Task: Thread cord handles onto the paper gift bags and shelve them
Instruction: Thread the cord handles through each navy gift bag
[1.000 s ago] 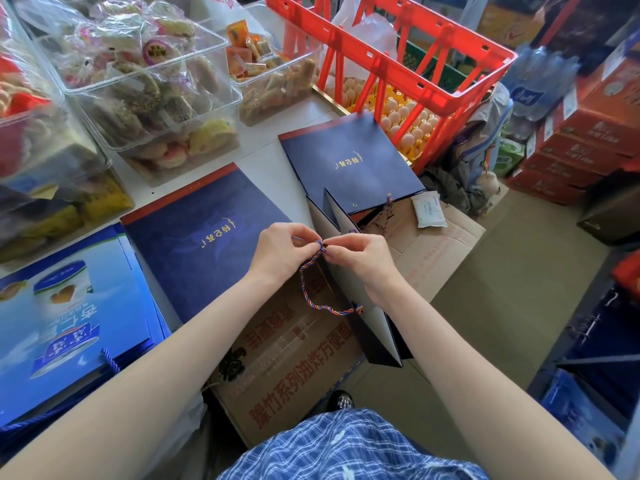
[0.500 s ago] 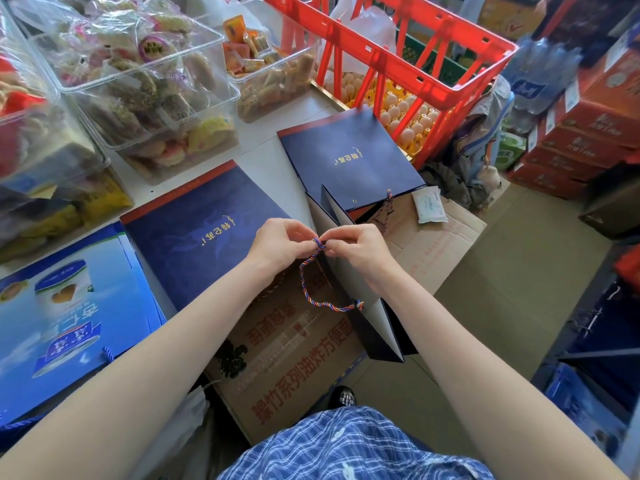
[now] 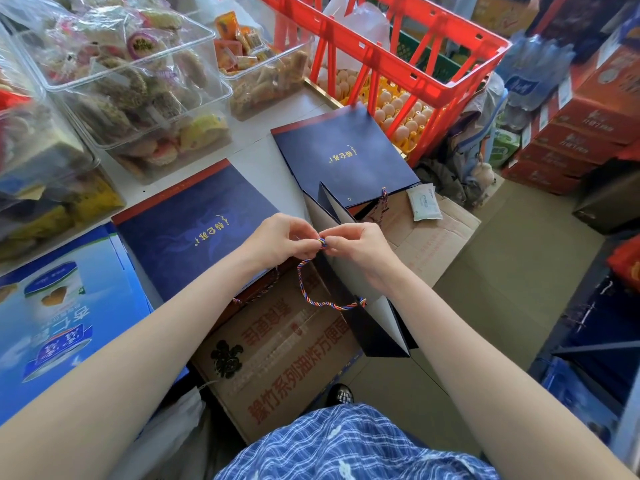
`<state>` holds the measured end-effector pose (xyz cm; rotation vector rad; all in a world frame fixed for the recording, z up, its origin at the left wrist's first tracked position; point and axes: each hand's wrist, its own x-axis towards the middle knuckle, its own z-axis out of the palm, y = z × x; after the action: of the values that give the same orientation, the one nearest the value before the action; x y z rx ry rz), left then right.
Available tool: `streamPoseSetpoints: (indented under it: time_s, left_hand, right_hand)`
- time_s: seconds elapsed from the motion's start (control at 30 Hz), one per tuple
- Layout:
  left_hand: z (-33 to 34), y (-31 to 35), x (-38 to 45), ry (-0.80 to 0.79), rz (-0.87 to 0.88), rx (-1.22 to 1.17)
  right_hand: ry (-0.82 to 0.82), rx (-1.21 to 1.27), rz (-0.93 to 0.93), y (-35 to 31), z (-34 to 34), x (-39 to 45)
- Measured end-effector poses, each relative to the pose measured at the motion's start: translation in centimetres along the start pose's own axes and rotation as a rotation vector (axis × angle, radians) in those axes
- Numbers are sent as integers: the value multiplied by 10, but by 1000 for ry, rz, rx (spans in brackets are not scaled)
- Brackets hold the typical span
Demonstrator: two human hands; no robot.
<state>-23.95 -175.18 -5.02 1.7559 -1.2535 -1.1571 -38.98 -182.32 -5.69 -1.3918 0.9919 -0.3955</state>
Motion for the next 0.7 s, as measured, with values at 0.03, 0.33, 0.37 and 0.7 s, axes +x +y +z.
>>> streamPoseSetpoints:
  time_s: [0.03, 0.33, 0.37, 0.7]
  left_hand:
    - [1, 0, 0, 1, -19, -47]
    - [15, -4, 2, 222, -207, -290]
    - [16, -7, 2, 255, -243, -336]
    - [27, -8, 2, 154, -322, -214]
  right_hand:
    - [-40, -21, 0, 0, -2, -1]
    - [14, -145, -52, 1, -1, -2]
    - [40, -167, -55, 2, 0, -1]
    - [129, -422, -128, -2, -2, -3]
